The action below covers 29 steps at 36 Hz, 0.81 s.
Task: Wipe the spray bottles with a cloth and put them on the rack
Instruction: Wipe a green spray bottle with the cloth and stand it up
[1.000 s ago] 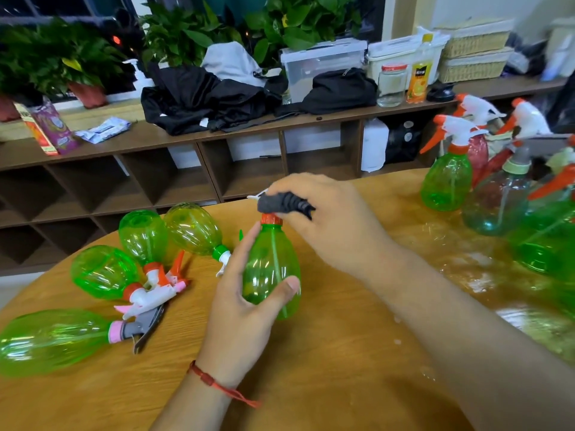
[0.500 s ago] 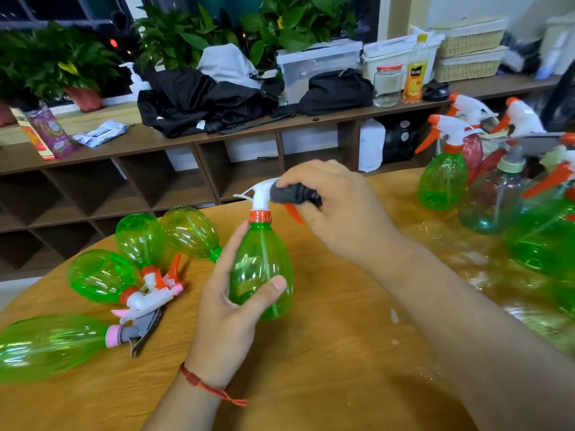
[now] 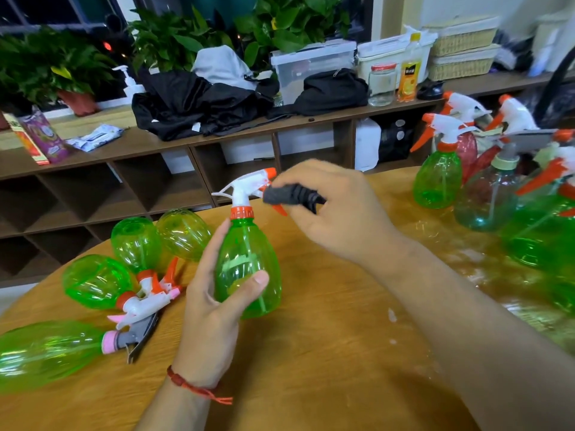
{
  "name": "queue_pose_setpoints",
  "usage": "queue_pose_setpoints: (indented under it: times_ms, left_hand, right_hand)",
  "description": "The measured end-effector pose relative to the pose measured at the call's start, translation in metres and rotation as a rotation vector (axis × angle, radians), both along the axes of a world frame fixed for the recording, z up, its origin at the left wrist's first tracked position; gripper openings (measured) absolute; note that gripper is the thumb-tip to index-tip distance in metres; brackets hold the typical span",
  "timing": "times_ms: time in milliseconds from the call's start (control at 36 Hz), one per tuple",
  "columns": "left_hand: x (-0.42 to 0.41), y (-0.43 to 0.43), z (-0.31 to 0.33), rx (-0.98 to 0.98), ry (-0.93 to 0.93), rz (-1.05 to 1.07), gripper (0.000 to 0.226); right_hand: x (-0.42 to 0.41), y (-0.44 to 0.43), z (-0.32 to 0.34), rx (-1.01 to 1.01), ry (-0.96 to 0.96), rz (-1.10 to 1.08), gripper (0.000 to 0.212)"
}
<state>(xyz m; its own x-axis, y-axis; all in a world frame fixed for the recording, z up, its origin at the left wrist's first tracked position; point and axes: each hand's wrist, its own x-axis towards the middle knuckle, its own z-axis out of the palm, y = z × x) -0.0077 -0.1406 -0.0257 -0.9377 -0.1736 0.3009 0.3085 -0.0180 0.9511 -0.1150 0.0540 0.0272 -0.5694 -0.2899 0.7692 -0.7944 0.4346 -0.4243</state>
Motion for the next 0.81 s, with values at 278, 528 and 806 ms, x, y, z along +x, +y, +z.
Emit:
queue_pose_setpoints:
  times_ms: [278, 528, 806]
  left_hand:
    - [0.001, 0.004, 0.003, 0.094, -0.03, -0.017, 0.082]
    - [0.003, 0.005, 0.001, 0.125, -0.025, -0.077, 0.085]
    - [0.004, 0.0, 0.003, 0.179, 0.006, -0.075, 0.083]
  right_hand:
    - [0.005, -0.004, -0.002, 0.122, -0.071, 0.04, 0.035]
    - [0.003, -0.005, 0.004, -0.228, -0.158, 0.041, 0.033]
    - [-0.002, 0.003, 0.007, -0.513, -0.487, 0.316, 0.03]
